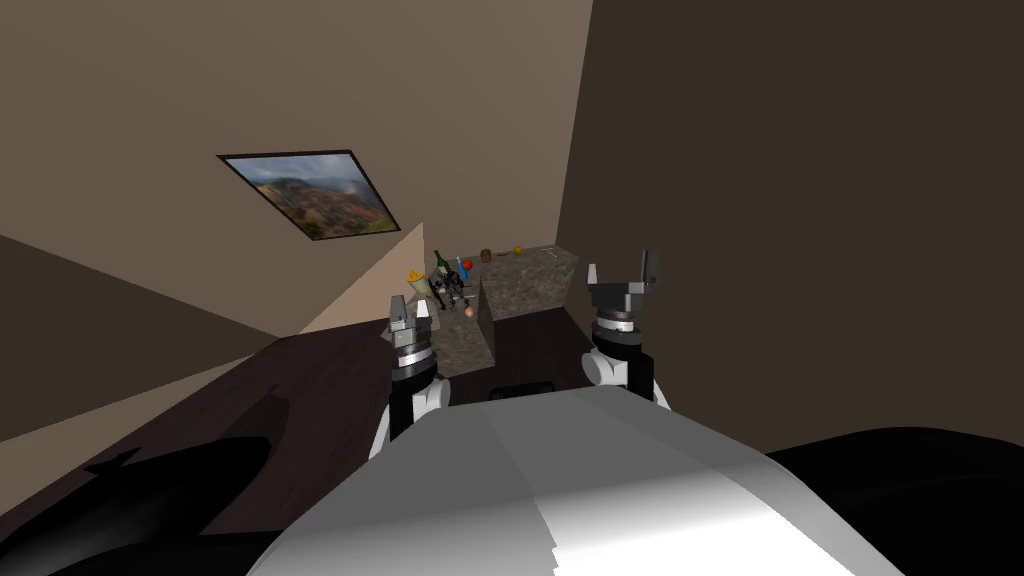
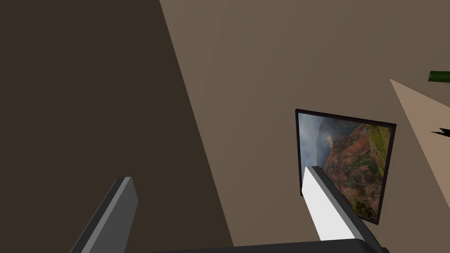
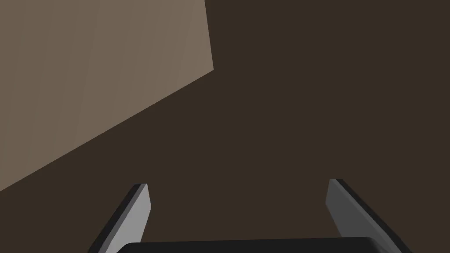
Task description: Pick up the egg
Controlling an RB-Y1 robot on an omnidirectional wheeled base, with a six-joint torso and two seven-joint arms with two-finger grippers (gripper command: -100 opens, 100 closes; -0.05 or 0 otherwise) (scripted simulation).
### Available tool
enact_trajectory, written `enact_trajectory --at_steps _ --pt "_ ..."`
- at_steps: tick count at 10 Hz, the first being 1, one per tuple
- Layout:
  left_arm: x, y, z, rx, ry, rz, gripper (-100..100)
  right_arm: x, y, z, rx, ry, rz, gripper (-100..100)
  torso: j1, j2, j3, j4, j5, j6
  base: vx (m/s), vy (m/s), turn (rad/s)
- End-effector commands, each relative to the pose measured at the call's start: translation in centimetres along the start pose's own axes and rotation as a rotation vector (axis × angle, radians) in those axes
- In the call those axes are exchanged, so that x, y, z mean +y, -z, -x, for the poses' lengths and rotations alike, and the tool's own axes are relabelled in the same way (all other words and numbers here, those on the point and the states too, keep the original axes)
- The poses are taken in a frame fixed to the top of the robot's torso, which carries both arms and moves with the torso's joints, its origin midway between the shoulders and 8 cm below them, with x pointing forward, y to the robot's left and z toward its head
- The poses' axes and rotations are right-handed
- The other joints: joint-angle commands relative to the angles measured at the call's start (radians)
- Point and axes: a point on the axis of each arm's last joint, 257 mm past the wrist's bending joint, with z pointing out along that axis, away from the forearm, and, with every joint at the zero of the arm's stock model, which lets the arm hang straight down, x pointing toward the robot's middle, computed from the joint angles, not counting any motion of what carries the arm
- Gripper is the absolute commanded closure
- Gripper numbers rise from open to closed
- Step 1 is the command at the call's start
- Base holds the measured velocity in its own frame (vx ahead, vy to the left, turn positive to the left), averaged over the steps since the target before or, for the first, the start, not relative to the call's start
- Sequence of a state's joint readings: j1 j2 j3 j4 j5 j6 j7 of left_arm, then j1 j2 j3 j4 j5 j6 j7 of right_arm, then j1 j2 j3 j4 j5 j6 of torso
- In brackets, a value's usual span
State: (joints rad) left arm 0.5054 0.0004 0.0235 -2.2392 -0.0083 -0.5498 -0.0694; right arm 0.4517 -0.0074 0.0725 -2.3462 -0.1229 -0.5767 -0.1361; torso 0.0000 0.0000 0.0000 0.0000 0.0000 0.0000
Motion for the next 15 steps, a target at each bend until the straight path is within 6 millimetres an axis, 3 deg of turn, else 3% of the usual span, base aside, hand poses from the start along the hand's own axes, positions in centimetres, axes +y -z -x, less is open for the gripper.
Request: enact_trajectory --at_steps 1,15 --pt "0.4 -0.1 -0.3 0.031 -0.011 0.013 -100 0.0 0.0 0.0 0.0 0.0 0.0 0 0.0 0.0 0.0 0.0 0.0 0.0 0.002 -0.006 0.003" --pt "7.0 -1.8 0.5 0.104 -0.027 0.274 -100 0.0 0.0 0.0 0.0 0.0 0.0 0 -0.001 -0.001 -0.001 0.0 0.0 0.0 0.018 -0.022 0.008"
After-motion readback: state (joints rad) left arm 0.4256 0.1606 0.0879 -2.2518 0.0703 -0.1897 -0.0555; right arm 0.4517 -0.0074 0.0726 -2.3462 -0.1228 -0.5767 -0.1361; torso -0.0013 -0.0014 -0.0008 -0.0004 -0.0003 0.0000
